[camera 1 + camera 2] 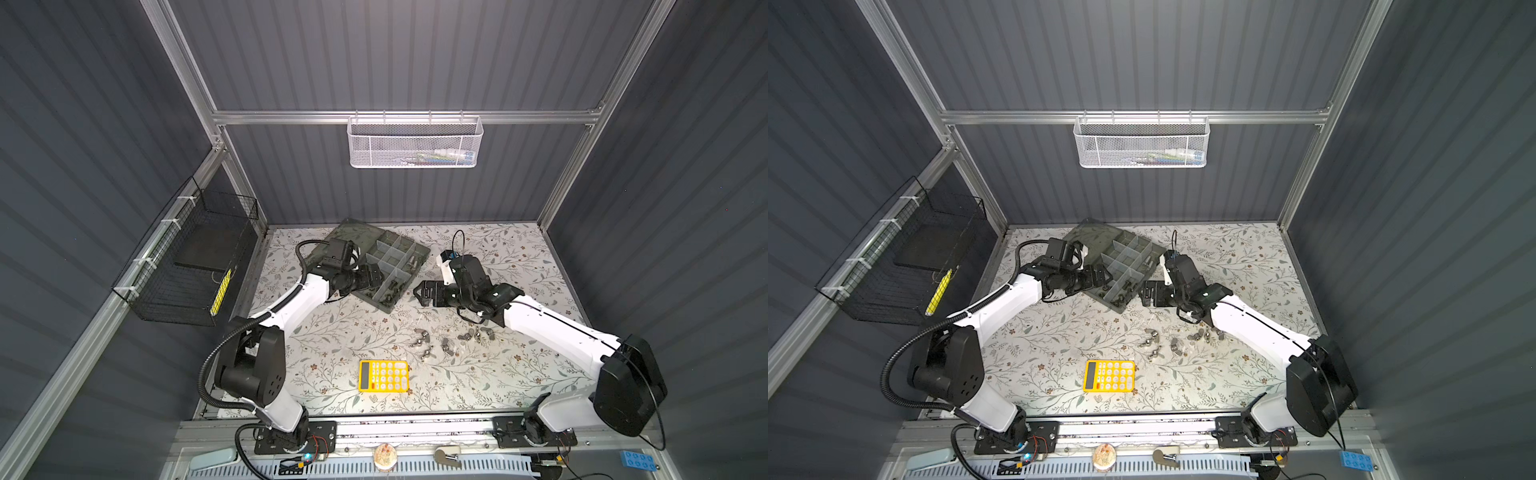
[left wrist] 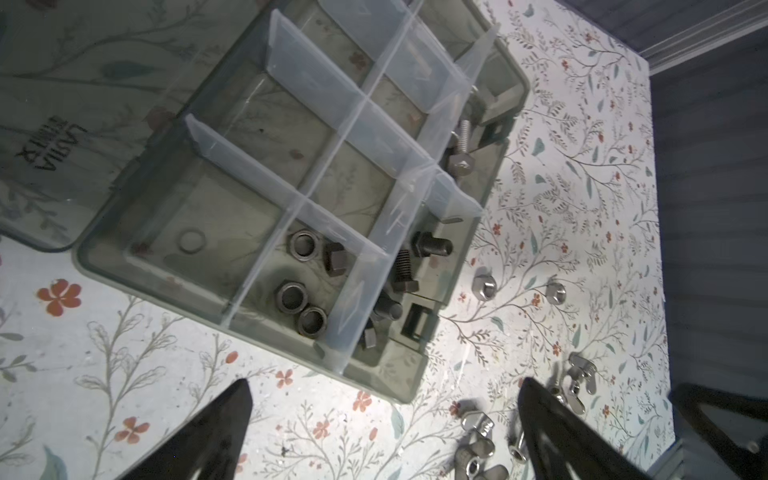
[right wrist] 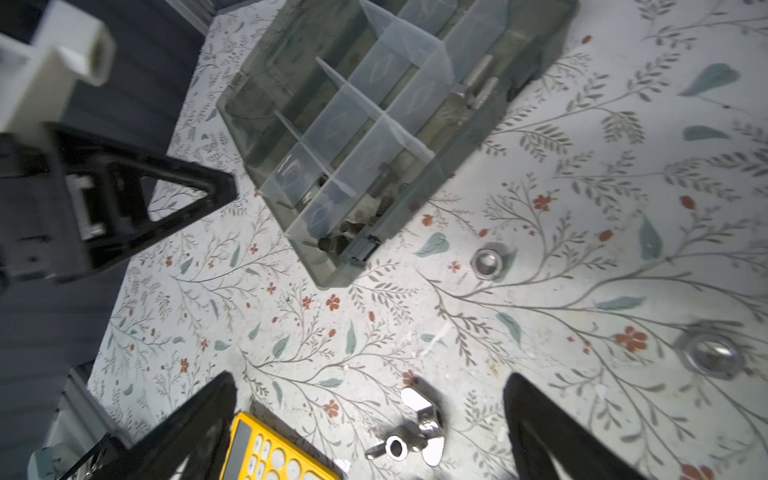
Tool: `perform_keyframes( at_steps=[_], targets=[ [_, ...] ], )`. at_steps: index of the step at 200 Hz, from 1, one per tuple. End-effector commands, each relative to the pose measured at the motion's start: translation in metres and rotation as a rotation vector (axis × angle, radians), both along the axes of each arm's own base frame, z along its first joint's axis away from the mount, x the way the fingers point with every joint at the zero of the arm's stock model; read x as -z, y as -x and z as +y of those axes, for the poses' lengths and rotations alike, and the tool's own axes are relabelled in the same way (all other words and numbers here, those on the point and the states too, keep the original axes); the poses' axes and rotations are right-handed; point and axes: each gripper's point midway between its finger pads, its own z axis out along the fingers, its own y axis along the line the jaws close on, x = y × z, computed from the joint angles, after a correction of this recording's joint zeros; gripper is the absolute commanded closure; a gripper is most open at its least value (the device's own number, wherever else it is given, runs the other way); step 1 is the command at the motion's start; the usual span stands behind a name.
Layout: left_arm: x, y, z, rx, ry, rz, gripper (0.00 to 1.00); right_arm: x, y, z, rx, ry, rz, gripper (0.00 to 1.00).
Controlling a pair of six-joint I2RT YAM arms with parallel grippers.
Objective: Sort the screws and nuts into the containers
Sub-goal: 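Withdraw the left gripper while the right gripper lowers onto a silver hex nut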
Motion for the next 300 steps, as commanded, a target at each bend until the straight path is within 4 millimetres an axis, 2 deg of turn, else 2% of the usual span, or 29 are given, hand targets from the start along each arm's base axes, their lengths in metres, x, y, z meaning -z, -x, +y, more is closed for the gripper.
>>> perform_keyframes(
  at_steps=[1, 21, 45, 79, 112, 134, 196, 300],
  targets=[
    [-0.018, 0.019, -0.017, 0.06, -0.008, -0.039, 0.0, 0.004, -0.002, -0.022, 0.055, 0.072, 0.019, 0.01],
    [-0.029, 0.031, -0.042, 0.112, -0.001, -0.079, 0.0, 0.011, -0.005, -0.04, 0.1, 0.111, 0.047, 0.01],
    [-0.032, 0.044, -0.069, 0.157, 0.047, -0.091, 0.0, 0.024, -0.008, -0.067, 0.165, 0.165, 0.101, 0.01],
    [-0.028, 0.062, -0.111, 0.24, 0.078, -0.103, 0.0, 0.05, -0.012, -0.102, 0.238, 0.212, 0.213, 0.01],
    [-0.021, 0.08, -0.147, 0.316, 0.1, -0.093, 0.0, 0.073, -0.014, -0.123, 0.275, 0.238, 0.288, 0.01],
    [-0.015, 0.087, -0.163, 0.35, 0.102, -0.082, 0.0, 0.086, -0.015, -0.135, 0.295, 0.262, 0.331, 0.03],
    [-0.006, 0.084, -0.173, 0.373, 0.08, -0.069, 0.0, 0.113, -0.027, -0.148, 0.301, 0.298, 0.399, 0.2],
    [0.007, 0.08, -0.18, 0.388, 0.057, -0.046, 0.0, 0.146, -0.04, -0.143, 0.272, 0.317, 0.47, 0.42]
  ],
)
